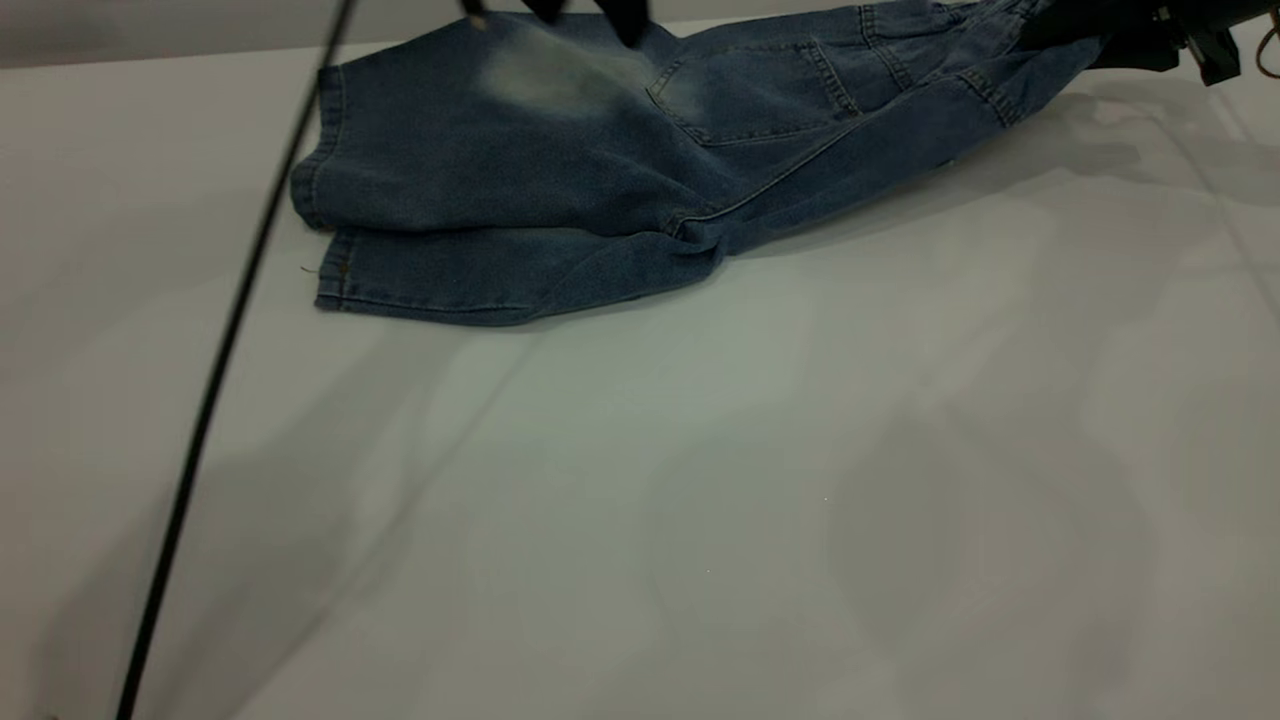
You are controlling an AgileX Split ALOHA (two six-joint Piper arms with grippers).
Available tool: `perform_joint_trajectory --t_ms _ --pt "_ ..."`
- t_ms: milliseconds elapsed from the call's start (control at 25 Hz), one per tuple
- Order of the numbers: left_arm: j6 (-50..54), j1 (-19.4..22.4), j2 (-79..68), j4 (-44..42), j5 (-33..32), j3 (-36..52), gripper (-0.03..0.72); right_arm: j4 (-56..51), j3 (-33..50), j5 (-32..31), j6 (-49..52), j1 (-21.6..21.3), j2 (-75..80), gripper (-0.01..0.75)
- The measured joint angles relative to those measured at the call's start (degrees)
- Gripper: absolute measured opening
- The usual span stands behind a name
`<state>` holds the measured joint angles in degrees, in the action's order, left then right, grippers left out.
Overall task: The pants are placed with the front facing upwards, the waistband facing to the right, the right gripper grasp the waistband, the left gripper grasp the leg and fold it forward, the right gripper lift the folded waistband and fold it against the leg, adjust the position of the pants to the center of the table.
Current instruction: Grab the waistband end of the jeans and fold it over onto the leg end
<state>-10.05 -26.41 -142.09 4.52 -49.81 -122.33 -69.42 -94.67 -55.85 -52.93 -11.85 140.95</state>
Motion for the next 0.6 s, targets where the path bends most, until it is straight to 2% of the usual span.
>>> perform_joint_trajectory --t_ms 320,600 --pt "-0.44 -2.01 -14.66 -0.53 -7.76 -20.37 0.514 1.18 0.00 -0.01 0.37 2.79 -1.34 0.112" --pt "-1.10 -2.25 -17.66 -4.52 -8.43 -22.76 0.514 3.28 0.00 0.32 1.80 3.31 -1.75 0.112"
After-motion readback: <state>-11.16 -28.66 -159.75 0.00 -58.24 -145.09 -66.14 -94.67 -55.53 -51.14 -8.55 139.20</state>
